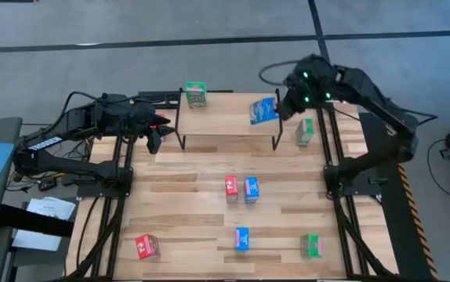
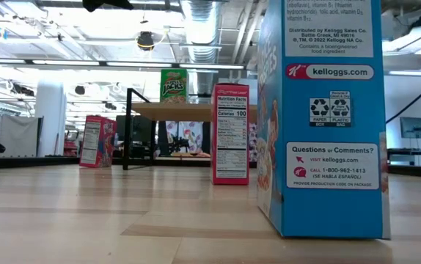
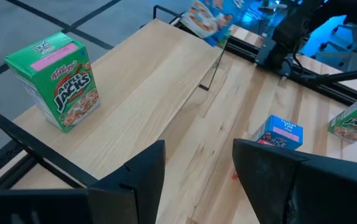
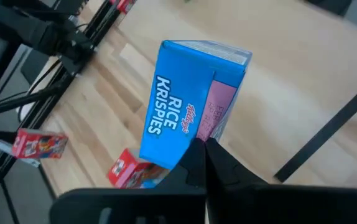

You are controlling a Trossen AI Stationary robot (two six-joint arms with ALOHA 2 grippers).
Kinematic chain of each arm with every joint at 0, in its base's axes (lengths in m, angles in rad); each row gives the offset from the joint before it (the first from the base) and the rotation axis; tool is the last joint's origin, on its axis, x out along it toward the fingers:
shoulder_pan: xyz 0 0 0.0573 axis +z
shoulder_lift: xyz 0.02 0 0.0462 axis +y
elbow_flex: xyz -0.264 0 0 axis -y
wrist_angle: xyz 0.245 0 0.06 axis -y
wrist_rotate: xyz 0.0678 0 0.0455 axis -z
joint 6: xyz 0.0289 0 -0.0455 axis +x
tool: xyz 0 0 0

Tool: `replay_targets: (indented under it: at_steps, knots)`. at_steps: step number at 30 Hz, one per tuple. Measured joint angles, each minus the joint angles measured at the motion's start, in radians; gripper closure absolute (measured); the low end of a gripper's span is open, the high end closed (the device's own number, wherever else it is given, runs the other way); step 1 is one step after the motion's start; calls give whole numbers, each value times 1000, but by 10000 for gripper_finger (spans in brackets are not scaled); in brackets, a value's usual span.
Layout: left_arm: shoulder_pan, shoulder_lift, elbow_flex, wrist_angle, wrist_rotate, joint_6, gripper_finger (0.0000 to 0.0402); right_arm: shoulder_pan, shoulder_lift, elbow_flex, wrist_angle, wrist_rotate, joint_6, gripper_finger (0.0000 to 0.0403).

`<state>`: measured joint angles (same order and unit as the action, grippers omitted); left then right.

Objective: Stack cereal on shelf
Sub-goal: Put the top right blue cereal box on the shelf

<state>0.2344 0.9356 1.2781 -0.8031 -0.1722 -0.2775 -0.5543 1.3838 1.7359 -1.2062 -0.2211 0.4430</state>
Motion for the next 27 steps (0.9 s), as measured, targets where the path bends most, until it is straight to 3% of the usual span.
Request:
replay_targets:
  at_steps: [13, 27]
  knots:
    - [0, 0, 0, 0, 0, 0, 226, -197, 296, 298, -223, -95, -135, 397]
    - [0, 0, 0, -3, 0, 5, 226, -226, 470, 423, -363, -96, -157, 381]
